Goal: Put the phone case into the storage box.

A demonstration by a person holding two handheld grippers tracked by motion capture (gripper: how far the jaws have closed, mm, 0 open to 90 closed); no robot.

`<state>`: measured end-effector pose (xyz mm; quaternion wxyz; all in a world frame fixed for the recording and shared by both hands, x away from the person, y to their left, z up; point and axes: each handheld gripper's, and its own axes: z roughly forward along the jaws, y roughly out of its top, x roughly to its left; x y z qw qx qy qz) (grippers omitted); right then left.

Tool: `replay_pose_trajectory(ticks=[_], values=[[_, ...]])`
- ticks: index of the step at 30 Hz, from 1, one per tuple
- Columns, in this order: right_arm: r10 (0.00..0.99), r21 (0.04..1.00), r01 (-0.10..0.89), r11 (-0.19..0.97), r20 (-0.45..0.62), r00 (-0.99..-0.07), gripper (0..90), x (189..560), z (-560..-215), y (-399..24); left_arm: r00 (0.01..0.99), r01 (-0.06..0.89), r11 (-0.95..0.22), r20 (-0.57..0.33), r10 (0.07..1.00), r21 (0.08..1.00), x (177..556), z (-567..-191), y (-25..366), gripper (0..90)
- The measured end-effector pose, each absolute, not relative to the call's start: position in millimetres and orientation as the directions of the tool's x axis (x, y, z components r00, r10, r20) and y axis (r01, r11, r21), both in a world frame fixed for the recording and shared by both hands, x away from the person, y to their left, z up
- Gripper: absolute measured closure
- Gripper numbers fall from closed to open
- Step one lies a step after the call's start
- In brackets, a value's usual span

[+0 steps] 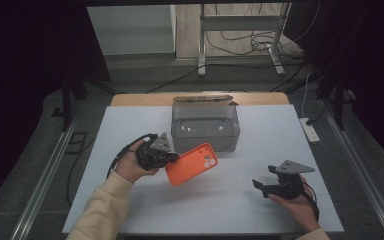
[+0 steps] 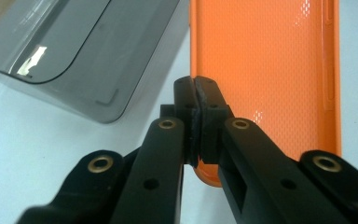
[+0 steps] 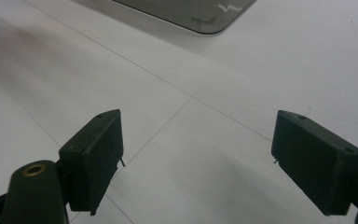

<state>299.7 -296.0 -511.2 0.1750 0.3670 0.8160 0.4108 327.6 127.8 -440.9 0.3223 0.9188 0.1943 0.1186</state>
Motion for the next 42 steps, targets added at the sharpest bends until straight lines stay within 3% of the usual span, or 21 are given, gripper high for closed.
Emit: replay_pose_trajectory(ticks=[42], values=[[0.731, 0.808, 0.446, 0.385, 0.028, -0.682, 17.1, 299.4, -510.4, -292.0, 0.903, 0.256, -0.693, 0.089, 0.42, 0.674, 321.1, -443.9, 112.0, 88.5]])
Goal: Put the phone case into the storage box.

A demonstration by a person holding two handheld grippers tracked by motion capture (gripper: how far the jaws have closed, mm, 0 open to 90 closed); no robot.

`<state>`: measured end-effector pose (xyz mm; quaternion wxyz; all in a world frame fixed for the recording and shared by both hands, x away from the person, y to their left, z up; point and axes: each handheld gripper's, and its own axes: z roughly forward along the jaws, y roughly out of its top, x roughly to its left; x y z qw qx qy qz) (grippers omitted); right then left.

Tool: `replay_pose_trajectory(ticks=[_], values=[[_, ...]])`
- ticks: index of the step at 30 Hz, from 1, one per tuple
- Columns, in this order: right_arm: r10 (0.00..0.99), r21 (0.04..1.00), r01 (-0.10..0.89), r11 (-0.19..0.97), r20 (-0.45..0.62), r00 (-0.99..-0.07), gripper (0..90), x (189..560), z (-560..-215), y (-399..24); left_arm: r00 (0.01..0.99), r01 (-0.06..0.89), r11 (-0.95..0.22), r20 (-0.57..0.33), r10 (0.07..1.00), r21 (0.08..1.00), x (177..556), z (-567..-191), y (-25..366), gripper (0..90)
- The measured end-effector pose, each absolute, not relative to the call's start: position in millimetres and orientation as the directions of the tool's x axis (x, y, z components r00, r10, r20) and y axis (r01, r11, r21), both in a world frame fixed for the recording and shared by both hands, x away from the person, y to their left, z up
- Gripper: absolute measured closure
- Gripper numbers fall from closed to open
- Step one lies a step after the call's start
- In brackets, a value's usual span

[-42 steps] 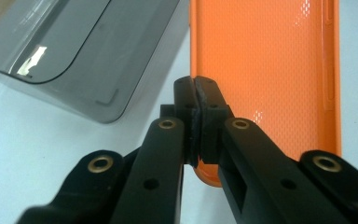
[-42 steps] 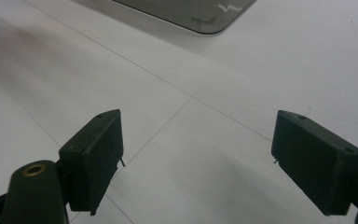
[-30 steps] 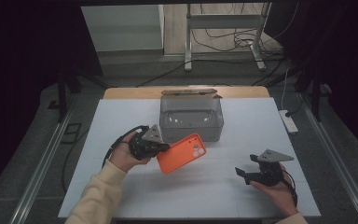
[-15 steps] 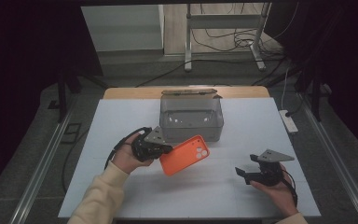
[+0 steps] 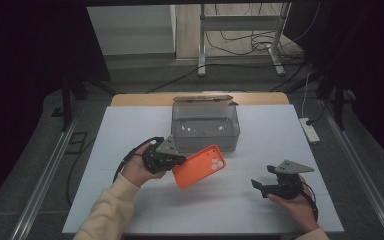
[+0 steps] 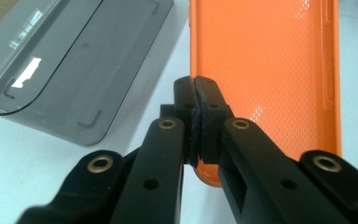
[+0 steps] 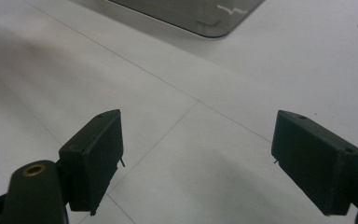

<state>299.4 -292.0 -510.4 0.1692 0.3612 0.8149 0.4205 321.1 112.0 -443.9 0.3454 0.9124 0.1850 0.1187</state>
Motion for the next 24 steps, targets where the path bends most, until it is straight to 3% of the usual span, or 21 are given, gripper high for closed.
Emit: replay_pose_trajectory(ticks=[24], values=[[0.715, 0.822, 0.454, 0.344, 0.084, -0.694, 17.8, 300.6, -500.4, -283.6, 0.896, 0.254, -0.698, 0.108, 0.43, 0.67, 318.3, -443.1, 104.1, 88.5]])
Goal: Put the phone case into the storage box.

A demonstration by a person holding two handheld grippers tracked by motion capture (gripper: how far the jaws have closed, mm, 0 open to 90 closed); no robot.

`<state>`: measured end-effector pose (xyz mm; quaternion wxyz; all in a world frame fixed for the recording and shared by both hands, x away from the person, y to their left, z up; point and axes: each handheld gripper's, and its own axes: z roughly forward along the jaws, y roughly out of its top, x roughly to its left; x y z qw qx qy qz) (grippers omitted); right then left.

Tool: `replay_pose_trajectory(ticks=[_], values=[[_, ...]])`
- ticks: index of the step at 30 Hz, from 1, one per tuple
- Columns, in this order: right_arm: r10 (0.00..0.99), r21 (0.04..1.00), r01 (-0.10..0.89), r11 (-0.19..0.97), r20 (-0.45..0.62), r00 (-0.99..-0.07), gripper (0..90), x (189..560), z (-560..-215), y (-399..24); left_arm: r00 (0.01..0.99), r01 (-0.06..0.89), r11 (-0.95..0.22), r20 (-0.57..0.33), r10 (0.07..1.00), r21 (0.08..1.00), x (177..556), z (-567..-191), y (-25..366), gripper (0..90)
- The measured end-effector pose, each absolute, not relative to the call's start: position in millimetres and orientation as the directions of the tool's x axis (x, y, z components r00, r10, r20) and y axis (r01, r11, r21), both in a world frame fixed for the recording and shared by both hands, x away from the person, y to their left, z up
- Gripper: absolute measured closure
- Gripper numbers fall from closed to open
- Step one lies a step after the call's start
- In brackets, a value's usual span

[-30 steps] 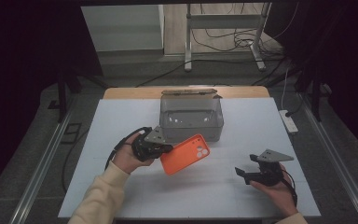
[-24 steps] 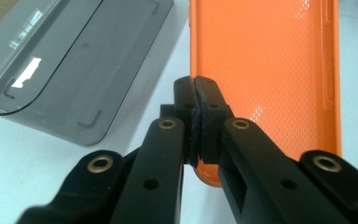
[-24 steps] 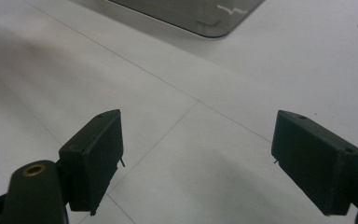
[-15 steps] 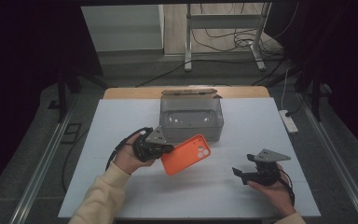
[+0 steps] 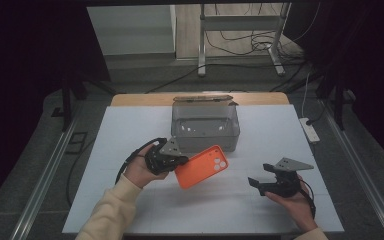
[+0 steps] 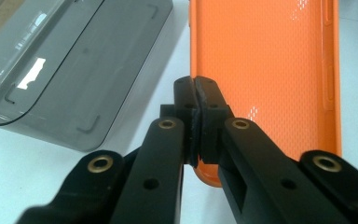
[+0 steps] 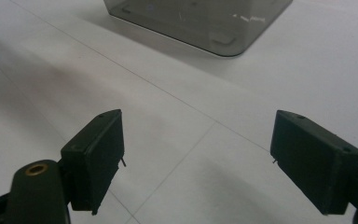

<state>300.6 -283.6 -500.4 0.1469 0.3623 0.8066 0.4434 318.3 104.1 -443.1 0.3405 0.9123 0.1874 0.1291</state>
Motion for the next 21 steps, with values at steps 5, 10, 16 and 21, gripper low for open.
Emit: replay_pose_trajectory(ticks=[5, 10, 16, 21], values=[[0.702, 0.825, 0.46, 0.328, 0.113, -0.703, 17.3, 301.8, -492.7, -278.7, 0.893, 0.256, -0.699, 0.114, 0.436, 0.668, 318.6, -443.5, 103.9, 88.5], [0.691, 0.833, 0.446, 0.327, 0.111, -0.714, 17.2, 304.2, -481.3, -271.8, 0.893, 0.251, -0.705, 0.122, 0.433, 0.663, 317.0, -443.5, 102.6, 88.5], [0.686, 0.839, 0.444, 0.315, 0.122, -0.717, 17.2, 307.5, -475.2, -268.8, 0.895, 0.24, -0.712, 0.134, 0.426, 0.659, 316.4, -443.8, 101.3, 88.5], [0.678, 0.85, 0.437, 0.296, 0.135, -0.723, 17.3, 308.3, -465.0, -263.1, 0.894, 0.247, -0.715, 0.13, 0.428, 0.654, 317.9, -446.5, 99.8, 88.5]])
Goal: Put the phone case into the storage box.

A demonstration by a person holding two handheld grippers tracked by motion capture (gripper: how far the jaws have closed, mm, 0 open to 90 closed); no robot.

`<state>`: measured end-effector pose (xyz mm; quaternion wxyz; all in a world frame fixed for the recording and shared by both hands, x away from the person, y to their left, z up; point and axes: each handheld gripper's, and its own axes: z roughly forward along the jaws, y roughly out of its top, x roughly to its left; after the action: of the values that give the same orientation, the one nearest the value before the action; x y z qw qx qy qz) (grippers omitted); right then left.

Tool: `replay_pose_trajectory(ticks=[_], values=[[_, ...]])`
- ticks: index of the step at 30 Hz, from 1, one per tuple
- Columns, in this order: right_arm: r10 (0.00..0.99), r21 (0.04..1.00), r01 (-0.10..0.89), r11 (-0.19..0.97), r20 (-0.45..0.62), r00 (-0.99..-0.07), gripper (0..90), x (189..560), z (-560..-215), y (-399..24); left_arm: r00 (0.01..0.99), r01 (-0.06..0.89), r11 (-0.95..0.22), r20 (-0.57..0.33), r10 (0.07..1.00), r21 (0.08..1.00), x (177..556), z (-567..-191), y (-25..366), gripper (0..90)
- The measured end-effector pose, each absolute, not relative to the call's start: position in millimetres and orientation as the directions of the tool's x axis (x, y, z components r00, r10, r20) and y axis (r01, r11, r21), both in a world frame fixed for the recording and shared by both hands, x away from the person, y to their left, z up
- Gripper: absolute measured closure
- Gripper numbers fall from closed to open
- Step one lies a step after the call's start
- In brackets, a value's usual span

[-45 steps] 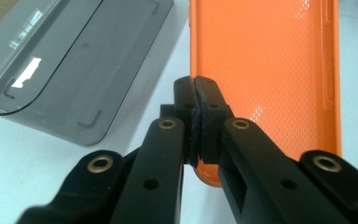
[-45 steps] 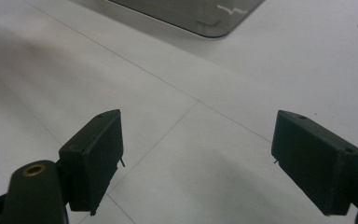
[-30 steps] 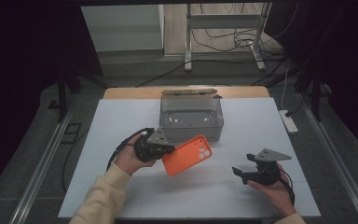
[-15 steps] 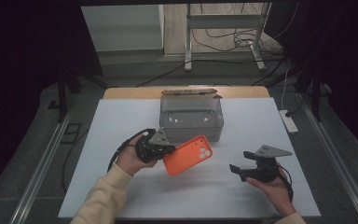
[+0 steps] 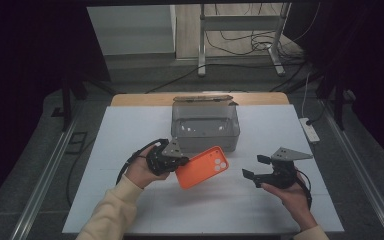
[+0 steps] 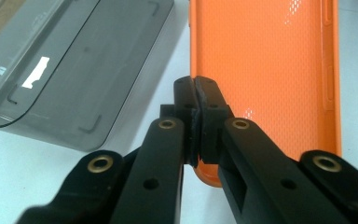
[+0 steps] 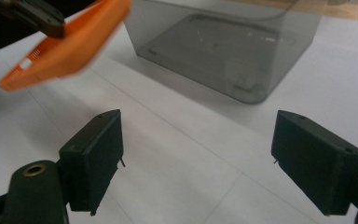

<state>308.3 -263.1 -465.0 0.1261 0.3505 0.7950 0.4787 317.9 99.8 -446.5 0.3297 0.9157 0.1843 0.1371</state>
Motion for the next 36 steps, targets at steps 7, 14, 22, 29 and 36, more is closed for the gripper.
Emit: replay_pose_trajectory(ticks=[7, 14, 22, 29, 36], values=[[0.675, 0.857, 0.427, 0.288, 0.135, -0.726, 17.2, 308.5, -451.9, -255.5, 0.896, 0.25, -0.712, 0.122, 0.427, 0.656, 316.3, -447.7, 97.8, 88.5], [0.667, 0.86, 0.419, 0.291, 0.131, -0.733, 17.3, 309.5, -444.0, -253.5, 0.896, 0.248, -0.714, 0.125, 0.425, 0.655, 315.6, -447.8, 96.4, 88.5], [0.651, 0.861, 0.416, 0.294, 0.139, -0.746, 17.2, 310.7, -442.5, -247.3, 0.895, 0.247, -0.712, 0.127, 0.428, 0.657, 315.2, -446.7, 97.6, 88.5], [0.639, 0.861, 0.411, 0.298, 0.14, -0.757, 17.3, 312.2, -438.6, -240.7, 0.894, 0.246, -0.709, 0.128, 0.43, 0.66, 314.6, -445.8, 97.5, 88.5], [0.626, 0.862, 0.406, 0.305, 0.14, -0.767, 17.3, 313.9, -437.2, -232.7, 0.895, 0.247, -0.707, 0.125, 0.429, 0.662, 314.6, -446.0, 97.4, 88.5]])
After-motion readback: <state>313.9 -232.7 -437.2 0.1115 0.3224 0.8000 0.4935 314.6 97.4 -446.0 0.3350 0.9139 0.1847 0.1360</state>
